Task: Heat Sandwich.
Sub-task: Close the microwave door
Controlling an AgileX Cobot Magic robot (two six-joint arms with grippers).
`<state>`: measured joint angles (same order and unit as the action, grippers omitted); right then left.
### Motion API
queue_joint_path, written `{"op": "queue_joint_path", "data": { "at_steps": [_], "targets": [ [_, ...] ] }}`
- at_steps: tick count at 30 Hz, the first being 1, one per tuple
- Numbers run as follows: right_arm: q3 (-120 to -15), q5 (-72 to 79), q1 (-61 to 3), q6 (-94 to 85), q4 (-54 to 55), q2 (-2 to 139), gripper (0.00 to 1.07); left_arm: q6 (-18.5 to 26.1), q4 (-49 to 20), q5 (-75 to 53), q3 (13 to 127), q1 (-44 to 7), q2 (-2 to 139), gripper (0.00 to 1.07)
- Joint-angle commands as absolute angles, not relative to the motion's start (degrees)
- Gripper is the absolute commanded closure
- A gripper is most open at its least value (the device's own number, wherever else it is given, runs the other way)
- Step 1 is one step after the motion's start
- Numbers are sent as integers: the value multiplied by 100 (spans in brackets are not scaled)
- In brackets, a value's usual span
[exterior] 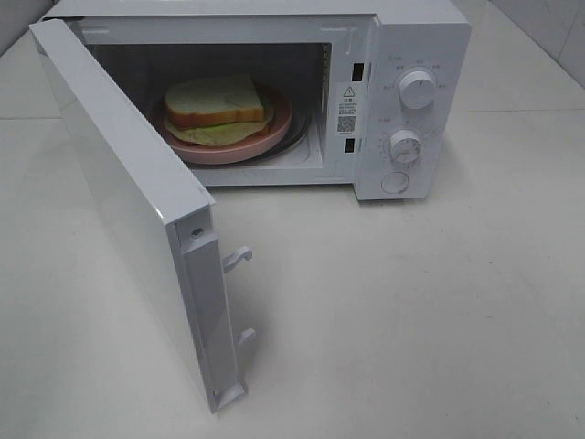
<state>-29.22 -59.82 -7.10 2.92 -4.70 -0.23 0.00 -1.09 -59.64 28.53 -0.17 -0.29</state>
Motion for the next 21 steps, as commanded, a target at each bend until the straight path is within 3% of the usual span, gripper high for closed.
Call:
{"op": "queue_joint_path", "data": {
  "at_steps": [1, 21],
  "targets": [
    [-2899, -5959, -676, 298, -481, -178, 31, -29, -109, -5930, 2842, -11, -143, 7],
    [-2899, -5959, -676, 298, -481, -178, 31, -29, -109, -5930, 2842, -11, -143, 7]
  ]
}}
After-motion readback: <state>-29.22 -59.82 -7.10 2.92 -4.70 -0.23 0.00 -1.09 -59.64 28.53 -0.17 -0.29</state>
